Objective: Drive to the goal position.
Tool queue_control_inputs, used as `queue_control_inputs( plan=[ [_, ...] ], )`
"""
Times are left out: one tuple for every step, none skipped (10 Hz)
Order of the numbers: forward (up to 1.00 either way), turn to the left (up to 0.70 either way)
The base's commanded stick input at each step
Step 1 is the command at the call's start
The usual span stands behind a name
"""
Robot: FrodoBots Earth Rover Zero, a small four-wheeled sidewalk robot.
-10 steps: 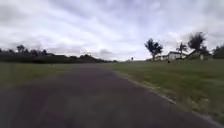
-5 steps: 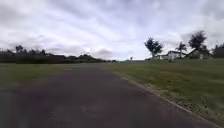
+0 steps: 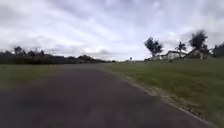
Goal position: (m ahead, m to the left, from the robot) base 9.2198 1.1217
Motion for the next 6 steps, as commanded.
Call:
queue_control_inputs(
  plan=[
    [0.7,0.35],
    [0.7,0.35],
    [0.7,0.26],
    [0.7,0.0],
    [0.7,0.0],
    [0.7,0.0]
  ],
)
